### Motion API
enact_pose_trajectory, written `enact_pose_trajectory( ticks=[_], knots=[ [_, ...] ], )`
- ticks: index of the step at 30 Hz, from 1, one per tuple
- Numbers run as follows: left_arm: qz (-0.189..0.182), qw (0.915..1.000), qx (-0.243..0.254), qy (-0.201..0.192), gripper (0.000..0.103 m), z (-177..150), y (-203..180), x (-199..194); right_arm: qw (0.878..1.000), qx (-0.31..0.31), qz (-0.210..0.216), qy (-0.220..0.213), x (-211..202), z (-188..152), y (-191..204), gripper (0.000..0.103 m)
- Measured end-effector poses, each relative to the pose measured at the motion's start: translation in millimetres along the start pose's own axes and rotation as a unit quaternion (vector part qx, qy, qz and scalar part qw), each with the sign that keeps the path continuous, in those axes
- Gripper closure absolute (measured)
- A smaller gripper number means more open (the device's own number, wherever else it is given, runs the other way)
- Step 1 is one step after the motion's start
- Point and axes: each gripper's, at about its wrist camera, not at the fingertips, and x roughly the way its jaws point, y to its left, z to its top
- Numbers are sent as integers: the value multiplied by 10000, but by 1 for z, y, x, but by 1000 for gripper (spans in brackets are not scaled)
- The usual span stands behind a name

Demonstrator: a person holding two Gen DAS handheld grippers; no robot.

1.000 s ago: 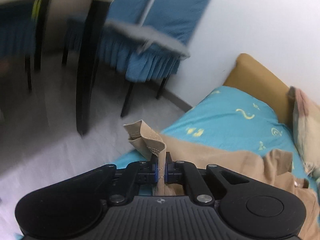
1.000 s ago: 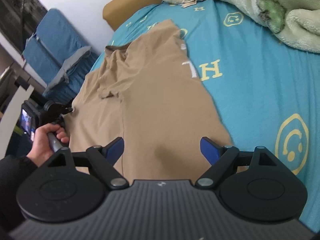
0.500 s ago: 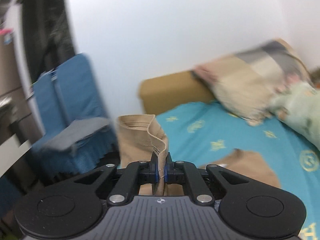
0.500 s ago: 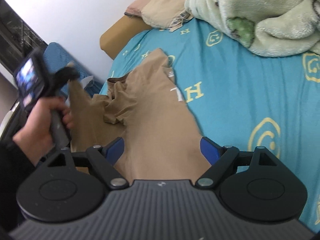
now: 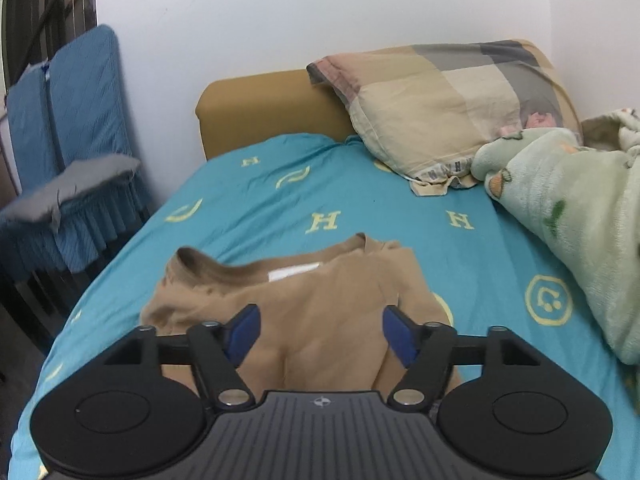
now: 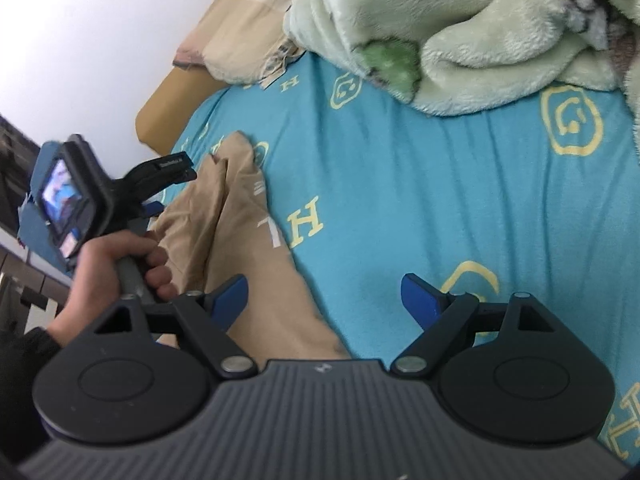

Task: Fold clothes
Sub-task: 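Open the left gripper and release the hem onto the shirt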

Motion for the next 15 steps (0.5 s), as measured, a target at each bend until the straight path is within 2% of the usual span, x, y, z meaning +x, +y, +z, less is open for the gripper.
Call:
enact_pose_trajectory(
  ticks=[4,8,12,15],
  knots=[
    [-111,9999,-40,23,25,-22,22,-76,9996,-292,-8,-56,2,-5,10,18],
    [31,9998,-110,158,25,-58,39,-168,9972,-702,149,-187,-1,-20,26,18],
    [-9,9992,-291,257,23,-97,58,-249,9879,-1535,199,20,5,-48,52,19],
    [-58,9982,-543,254,23,-123,84,-293,9800,-1946,385,172,3,-63,62,19]
  ],
)
